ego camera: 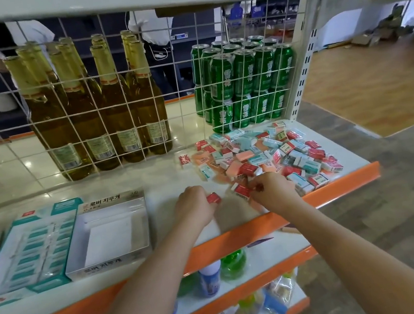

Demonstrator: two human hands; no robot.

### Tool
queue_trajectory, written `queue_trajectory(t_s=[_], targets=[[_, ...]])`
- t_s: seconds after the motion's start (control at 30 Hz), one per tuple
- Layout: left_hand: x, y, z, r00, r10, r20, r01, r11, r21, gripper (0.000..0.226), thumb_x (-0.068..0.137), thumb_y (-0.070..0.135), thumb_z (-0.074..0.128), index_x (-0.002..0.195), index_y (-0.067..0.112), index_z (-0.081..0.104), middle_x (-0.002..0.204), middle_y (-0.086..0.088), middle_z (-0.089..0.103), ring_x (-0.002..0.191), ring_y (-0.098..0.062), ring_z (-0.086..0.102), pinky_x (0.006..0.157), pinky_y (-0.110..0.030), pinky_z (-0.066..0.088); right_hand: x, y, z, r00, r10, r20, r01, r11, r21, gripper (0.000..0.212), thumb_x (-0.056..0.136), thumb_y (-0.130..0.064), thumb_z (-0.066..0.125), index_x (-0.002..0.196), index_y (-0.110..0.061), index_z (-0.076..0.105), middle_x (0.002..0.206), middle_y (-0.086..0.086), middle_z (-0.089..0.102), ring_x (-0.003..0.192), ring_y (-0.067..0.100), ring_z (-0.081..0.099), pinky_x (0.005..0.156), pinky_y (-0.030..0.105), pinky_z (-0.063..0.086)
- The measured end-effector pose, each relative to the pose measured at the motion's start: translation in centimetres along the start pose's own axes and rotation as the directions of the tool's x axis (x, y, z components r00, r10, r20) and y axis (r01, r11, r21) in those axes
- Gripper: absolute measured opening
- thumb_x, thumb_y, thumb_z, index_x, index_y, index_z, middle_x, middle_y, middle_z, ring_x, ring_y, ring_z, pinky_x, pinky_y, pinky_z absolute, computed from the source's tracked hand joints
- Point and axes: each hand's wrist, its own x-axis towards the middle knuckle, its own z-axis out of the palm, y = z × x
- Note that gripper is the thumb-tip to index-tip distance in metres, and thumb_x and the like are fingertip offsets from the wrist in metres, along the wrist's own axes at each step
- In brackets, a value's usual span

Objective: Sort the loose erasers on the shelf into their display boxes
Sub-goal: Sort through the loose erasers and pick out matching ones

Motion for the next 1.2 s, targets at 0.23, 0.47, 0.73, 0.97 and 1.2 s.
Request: queue_trajectory(t_s=[0.23, 0.47, 0.73, 0.97, 1.2], targets=[[-0.5, -2.6, -1.8, 0.996, 0.021, -0.082, -0.025, 0.998, -0.056, 0.022, 0.082, 0.032, 0.065, 0.097, 0.017, 0.061, 0.102, -0.002, 0.065, 0.093, -0.021, 0.059, 0.076, -0.034, 0.049, -0.5, -2.0, 1.1, 0.998, -0.053, -0.041, 0.049, 0.995, -0.085, 0.032, 0.090, -0.021, 0.050, 0.120, -0.019, 0.060, 0.116, 0.010, 0.058, 0.096, 0.027, 0.060, 0.081, 0.032, 0.049], [-1.0, -3.4, -3.1, 0.993, -0.005, -0.119, -0.016, 0.984, -0.175, 0.030, 0.086, 0.040, 0.061, 0.100, 0.013, 0.065, 0.103, 0.000, 0.066, 0.094, -0.019, 0.060, 0.067, -0.024, 0.038, -1.3, -4.2, 1.9, 0.998, -0.051, 0.049, 0.053, 0.997, -0.054, 0.030, 0.090, -0.027, 0.053, 0.117, -0.015, 0.055, 0.114, 0.007, 0.062, 0.099, 0.024, 0.060, 0.082, 0.033, 0.052], [-0.8, -4.6, -3.7, 1.000, 0.005, -0.018, -0.009, 0.980, -0.198, 0.042, 0.084, 0.048, 0.061, 0.065, 0.011, 0.063, 0.070, -0.008, 0.069, 0.072, -0.025, 0.067, 0.071, -0.036, 0.053, -1.8, -4.8, 1.3, 0.999, -0.027, 0.020, 0.026, 0.999, 0.041, 0.023, 0.091, -0.025, 0.051, 0.095, -0.008, 0.065, 0.091, 0.010, 0.065, 0.083, 0.025, 0.060, 0.067, 0.030, 0.049], [-1.3, -4.2, -4.7, 0.994, 0.101, 0.051, -0.102, 0.995, 0.017, 0.040, 0.086, 0.043, 0.062, 0.059, 0.014, 0.053, 0.059, -0.001, 0.053, 0.065, -0.021, 0.053, 0.059, -0.026, 0.035, -1.8, -3.7, 1.2, 0.998, 0.041, -0.052, -0.036, 0.995, 0.089, 0.019, 0.092, -0.015, 0.049, 0.099, -0.009, 0.066, 0.096, 0.008, 0.068, 0.079, 0.019, 0.058, 0.073, 0.031, 0.049], [-1.5, -4.1, -4.6, 0.986, 0.139, 0.091, -0.152, 0.976, 0.155, 0.024, 0.085, 0.025, 0.057, 0.066, 0.011, 0.050, 0.062, -0.004, 0.044, 0.068, -0.027, 0.049, 0.059, -0.029, 0.032, -1.6, -3.8, 1.2, 0.998, 0.055, 0.006, -0.056, 0.998, 0.041, 0.025, 0.089, -0.017, 0.055, 0.112, -0.012, 0.064, 0.107, 0.005, 0.067, 0.091, 0.019, 0.061, 0.077, 0.025, 0.050]])
